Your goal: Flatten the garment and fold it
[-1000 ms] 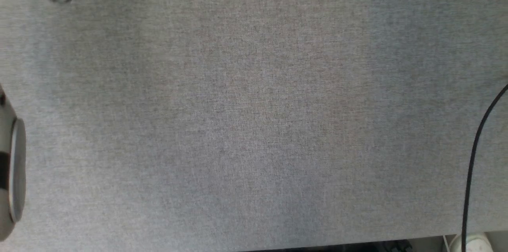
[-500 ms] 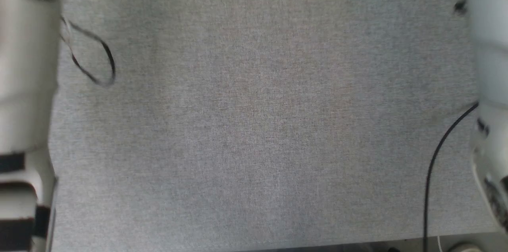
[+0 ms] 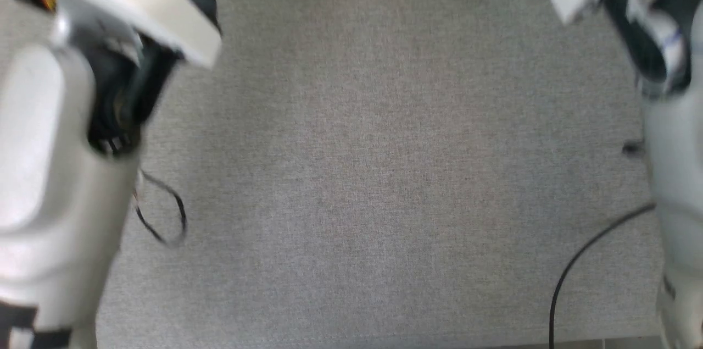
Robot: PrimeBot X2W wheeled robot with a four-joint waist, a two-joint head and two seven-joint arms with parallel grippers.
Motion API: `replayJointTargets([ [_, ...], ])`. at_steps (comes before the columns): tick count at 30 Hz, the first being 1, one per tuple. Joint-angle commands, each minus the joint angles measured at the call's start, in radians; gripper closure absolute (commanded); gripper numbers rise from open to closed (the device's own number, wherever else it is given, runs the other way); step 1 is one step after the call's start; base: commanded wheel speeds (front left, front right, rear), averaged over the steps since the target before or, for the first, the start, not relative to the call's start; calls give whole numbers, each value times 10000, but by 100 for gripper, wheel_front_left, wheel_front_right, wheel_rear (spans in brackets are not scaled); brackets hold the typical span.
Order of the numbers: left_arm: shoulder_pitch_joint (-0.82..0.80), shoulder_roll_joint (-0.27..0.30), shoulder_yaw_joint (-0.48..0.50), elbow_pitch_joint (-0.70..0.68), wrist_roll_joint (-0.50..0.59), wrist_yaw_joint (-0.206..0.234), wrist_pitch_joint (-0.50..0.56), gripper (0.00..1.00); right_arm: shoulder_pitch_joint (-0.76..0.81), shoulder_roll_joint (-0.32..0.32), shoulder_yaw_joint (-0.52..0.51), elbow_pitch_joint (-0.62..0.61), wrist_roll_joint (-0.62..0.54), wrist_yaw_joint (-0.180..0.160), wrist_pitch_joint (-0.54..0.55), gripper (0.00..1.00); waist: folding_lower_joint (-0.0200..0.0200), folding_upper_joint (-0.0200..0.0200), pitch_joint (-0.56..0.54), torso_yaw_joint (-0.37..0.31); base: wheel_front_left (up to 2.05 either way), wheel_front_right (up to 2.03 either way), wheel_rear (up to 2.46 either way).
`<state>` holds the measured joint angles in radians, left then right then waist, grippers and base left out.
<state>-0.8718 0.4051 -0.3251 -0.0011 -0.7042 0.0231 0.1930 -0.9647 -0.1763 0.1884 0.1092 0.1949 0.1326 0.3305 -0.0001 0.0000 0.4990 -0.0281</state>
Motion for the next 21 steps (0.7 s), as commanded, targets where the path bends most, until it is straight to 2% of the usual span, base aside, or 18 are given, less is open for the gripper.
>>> replayJointTargets([
  [1, 418, 5, -9, -208, -85, 92, -45, 100, 443, 1, -82, -247, 129, -19, 81, 100, 1, 0, -360, 82, 0, 0, 0],
  [11, 3599, -108, -551, -1597, -96, 556, -591, 100, 4026, 259, -256, -2339, 498, -19, 660, 100, 1, 0, -1127, 210, 0, 0, 0],
  [21, 6001, -192, -1062, -2017, 4, 922, -1238, 100, 7173, 679, -1072, -3504, 558, -19, 696, 100, 1, 0, -2004, 315, 0, 0, 0],
])
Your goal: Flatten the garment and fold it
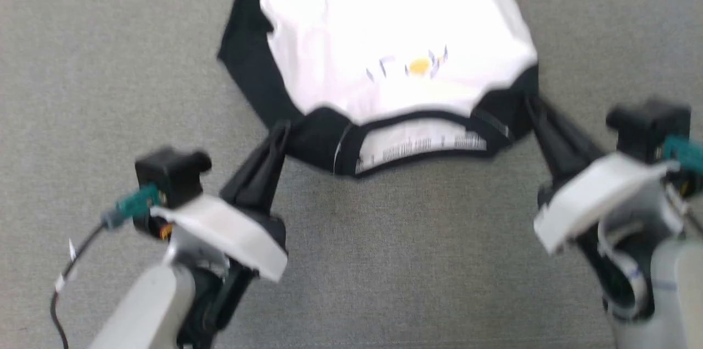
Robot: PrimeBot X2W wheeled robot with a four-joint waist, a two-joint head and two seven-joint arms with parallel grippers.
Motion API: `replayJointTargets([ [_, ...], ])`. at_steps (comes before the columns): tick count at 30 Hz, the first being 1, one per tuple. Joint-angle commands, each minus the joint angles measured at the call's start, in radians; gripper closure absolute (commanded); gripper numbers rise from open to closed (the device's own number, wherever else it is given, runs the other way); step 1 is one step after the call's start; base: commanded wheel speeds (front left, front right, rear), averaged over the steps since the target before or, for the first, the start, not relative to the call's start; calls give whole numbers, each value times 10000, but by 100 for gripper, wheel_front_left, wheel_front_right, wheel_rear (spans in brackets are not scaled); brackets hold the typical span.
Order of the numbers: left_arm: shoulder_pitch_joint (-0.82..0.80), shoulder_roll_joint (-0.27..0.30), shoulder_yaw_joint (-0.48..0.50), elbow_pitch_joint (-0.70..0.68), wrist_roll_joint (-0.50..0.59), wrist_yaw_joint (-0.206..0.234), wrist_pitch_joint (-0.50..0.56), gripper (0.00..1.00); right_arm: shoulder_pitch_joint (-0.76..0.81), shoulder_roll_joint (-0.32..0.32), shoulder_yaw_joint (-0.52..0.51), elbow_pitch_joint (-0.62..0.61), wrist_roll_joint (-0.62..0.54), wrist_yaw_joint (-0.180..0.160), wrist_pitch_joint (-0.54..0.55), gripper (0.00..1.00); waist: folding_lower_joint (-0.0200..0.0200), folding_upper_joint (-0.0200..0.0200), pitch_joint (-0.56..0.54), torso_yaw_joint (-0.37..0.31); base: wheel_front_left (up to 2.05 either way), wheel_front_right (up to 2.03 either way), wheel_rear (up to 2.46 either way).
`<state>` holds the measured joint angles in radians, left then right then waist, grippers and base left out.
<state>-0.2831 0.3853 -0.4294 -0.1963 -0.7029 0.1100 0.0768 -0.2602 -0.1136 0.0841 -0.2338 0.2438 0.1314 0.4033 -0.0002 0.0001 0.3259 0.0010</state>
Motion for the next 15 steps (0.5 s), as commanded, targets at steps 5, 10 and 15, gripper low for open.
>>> replayJointTargets([
  [5, 1200, 9, -158, -203, -52, 268, -325, 100, 1537, 318, -295, -406, 241, -7, 86, 100, 2, -1, -930, -44, 0, 0, 0],
  [10, 2299, 40, -197, -419, -166, 607, -464, 100, 2799, 528, -544, -659, 478, -7, 220, 100, 2, -1, -1635, -148, 0, 0, 0],
  [15, 3131, 173, -206, -767, -229, 863, -504, 100, 3961, 615, -781, -924, 714, -7, 340, 100, 2, -1, -2055, -206, 0, 0, 0],
])
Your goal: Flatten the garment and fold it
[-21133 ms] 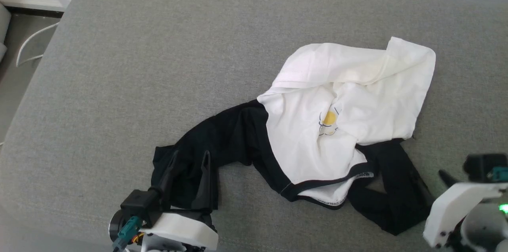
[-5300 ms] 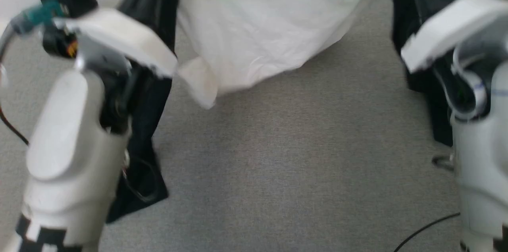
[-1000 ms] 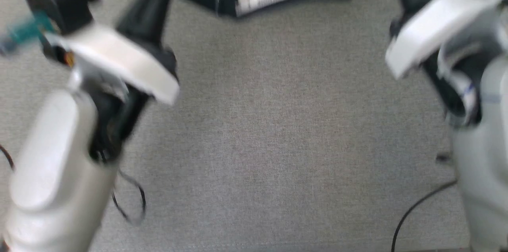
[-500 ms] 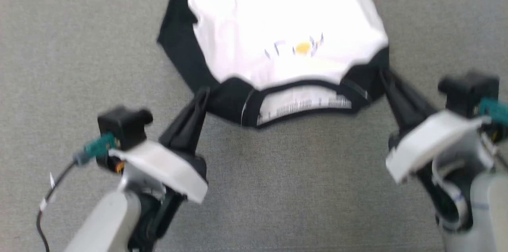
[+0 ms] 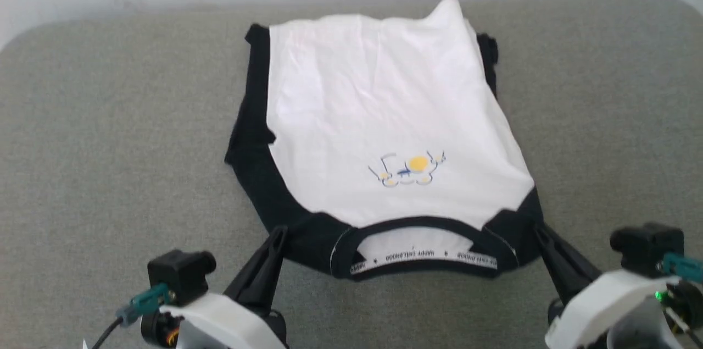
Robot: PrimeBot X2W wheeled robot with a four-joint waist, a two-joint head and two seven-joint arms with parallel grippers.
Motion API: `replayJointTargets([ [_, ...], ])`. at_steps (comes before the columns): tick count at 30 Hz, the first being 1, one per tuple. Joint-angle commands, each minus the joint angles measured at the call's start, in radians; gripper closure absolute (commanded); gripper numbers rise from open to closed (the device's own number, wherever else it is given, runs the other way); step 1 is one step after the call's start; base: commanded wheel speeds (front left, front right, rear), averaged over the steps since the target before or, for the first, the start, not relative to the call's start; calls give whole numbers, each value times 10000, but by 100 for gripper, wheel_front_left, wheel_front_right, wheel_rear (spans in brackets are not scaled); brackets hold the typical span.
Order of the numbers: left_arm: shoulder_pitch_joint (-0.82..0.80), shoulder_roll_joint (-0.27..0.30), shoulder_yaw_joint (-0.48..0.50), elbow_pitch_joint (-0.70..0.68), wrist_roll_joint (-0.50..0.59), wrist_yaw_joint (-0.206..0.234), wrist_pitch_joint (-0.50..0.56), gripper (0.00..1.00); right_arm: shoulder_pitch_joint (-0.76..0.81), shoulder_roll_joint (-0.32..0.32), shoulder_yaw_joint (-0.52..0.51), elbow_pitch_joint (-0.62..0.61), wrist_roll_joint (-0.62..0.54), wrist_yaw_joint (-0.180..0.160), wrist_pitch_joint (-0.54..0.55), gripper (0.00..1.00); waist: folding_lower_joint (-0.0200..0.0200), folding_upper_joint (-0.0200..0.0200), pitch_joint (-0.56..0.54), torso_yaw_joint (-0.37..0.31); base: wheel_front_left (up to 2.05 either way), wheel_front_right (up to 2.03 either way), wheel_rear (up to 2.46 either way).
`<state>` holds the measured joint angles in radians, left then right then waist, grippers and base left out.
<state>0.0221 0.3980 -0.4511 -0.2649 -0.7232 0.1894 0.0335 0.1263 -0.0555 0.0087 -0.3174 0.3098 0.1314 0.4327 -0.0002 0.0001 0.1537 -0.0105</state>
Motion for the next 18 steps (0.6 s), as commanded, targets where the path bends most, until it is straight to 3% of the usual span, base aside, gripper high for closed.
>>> replayJointTargets([
  [1, 191, 68, 1, -149, -28, 106, -68, 100, 285, 41, -59, -121, 114, -7, 55, 100, 2, -1, -388, -101, 0, 0, 0],
  [9, 611, 166, -246, -281, 19, 240, 115, 100, 1282, 50, 80, -41, 668, -7, -111, 100, 2, -1, -449, -143, 0, 0, 0],
  [18, 343, 151, -416, 1024, -89, 151, 464, 100, 937, 52, 463, 1065, -13, -7, -281, 100, 2, -1, 153, -144, 0, 0, 0],
])
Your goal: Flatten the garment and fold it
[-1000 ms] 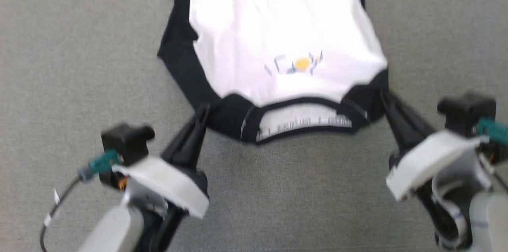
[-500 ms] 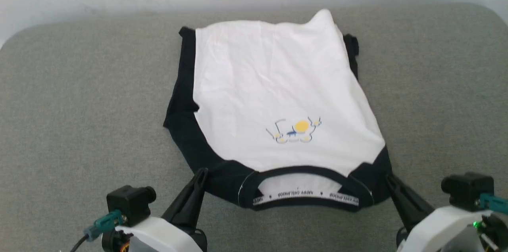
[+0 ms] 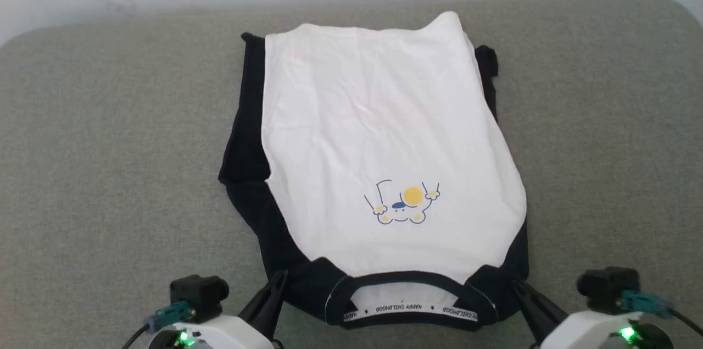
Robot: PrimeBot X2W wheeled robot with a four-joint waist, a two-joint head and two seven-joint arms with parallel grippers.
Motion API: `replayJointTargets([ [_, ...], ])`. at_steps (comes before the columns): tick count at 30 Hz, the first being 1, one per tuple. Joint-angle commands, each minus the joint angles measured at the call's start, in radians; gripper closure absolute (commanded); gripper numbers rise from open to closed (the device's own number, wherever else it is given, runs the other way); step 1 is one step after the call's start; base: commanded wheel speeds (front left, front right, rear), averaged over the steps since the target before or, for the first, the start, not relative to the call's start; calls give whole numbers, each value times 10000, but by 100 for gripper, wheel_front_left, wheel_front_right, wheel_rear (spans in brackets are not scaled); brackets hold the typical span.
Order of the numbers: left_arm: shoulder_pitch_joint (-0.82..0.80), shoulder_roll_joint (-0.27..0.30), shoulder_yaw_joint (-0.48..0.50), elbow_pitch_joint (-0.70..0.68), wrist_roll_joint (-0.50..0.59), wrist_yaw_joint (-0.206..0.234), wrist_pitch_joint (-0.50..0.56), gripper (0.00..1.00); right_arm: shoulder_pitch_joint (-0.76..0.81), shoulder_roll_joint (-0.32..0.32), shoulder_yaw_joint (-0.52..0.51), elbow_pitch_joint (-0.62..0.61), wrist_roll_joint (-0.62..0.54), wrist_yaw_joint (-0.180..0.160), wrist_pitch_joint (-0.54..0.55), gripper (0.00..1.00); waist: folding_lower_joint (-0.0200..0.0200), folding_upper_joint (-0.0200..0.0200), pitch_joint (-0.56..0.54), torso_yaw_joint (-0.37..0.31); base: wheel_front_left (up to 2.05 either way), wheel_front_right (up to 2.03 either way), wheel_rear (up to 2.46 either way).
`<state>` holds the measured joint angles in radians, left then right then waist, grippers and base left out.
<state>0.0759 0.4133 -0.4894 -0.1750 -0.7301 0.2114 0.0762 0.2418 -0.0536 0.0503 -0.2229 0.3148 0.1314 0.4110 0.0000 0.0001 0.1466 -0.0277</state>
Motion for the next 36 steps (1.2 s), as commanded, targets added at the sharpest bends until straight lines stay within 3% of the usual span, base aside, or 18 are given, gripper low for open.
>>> replayJointTargets([
  [1, -322, -33, -85, 359, -40, -138, 106, 100, -349, 32, 72, 349, -85, -7, -88, 100, 0, -1, 311, 61, 0, 0, 0],
  [12, -2001, -588, -551, 3293, -214, -761, 857, 100, -1967, 33, 275, 2896, -609, -7, -332, 100, 0, -1, 729, 414, 0, 0, 0],
  [22, -2575, -1007, -505, 4469, -508, -881, 947, 100, -2628, 33, 136, 4107, -370, -7, -464, 100, 0, -1, 799, 449, 0, 0, 0],
  [23, -2576, -1053, -456, 4519, -583, -889, 915, 100, -2656, 33, 161, 4211, -345, -7, -398, 87, 0, -1, 806, 451, 0, 0, 0],
  [25, -2581, -1092, -354, 4531, -651, -876, 777, 100, -2680, 33, 216, 4317, -301, -7, -266, 51, 0, -1, 822, 449, 0, 0, 0],
  [26, -2578, -1111, -306, 4471, -676, -886, 678, 83, -2671, 33, 241, 4323, -237, -7, -167, 2, 0, -1, 830, 452, 0, 0, 0],
  [27, -2554, -1130, -261, 4378, -717, -896, 605, 59, -2653, 33, 242, 4287, -168, -7, -54, 0, 0, -1, 839, 455, 0, 0, 0],
  [28, -2503, -1132, -245, 4250, -775, -924, 600, 0, -2634, 33, 229, 4188, -132, -7, 39, 0, 0, -1, 846, 458, 0, 0, 0],
  [32, -2023, -1002, 14, 3233, -1087, -842, 534, 0, -2309, 33, -16, 3275, 218, -7, 420, 0, 0, -1, 791, 467, 0, 0, 0],
  [36, -1103, -725, 579, 1669, -1350, -418, 171, 0, -1601, 33, -600, 1712, 664, -7, 705, 0, 0, -1, 592, 448, 0, 0, 0],
])
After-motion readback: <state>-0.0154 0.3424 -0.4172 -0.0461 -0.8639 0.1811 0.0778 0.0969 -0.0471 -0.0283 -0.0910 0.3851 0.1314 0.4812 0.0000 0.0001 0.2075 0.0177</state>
